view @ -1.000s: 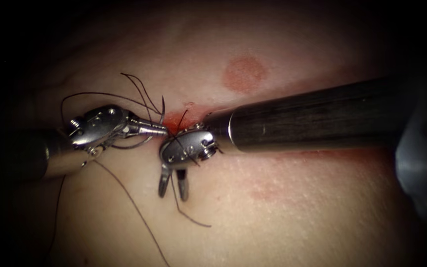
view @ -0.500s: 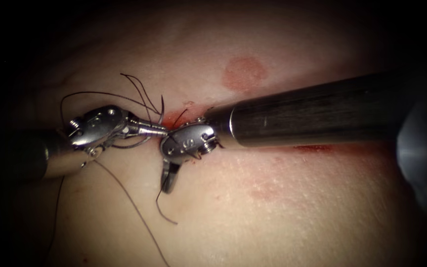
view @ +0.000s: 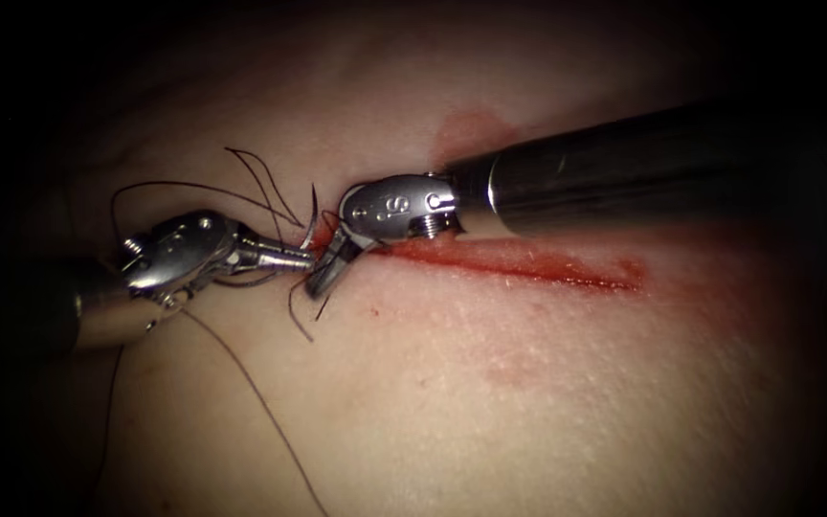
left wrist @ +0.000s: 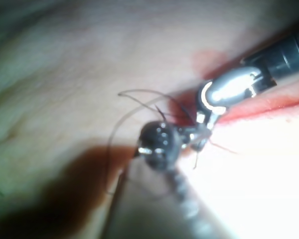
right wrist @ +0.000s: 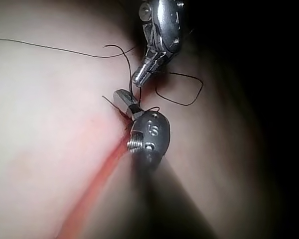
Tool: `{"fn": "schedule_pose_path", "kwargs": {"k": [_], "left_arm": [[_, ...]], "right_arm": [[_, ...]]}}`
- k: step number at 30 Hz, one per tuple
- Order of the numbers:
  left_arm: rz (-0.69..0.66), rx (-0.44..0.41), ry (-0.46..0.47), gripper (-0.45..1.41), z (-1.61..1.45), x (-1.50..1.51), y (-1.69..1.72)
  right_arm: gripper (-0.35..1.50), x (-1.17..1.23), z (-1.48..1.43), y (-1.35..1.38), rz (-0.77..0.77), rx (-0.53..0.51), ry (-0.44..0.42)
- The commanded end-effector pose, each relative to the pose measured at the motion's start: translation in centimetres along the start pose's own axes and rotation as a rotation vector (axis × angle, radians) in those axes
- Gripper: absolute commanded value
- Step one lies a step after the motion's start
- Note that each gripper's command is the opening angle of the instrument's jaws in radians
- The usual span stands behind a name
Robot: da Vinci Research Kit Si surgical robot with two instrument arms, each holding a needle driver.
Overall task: Wound Closure
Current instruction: Pull the right gripper up and the left gripper down.
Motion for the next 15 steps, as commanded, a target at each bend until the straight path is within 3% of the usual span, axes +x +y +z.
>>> {"fn": "schedule_pose_path", "kwargs": {"k": [1,15], "left_arm": [[0.000,-0.003,0.000,-0.35,0.05,-0.05,-0.05],[-0.009,0.048,-0.010,-0.35,0.04,-0.17,0.12]], "right_arm": [[-0.35,-0.06,0.02,0.04,0.018,-0.013,0.006],[-0.35,-0.17,-0.16,-0.03,0.072,-0.051,0.033]]}}
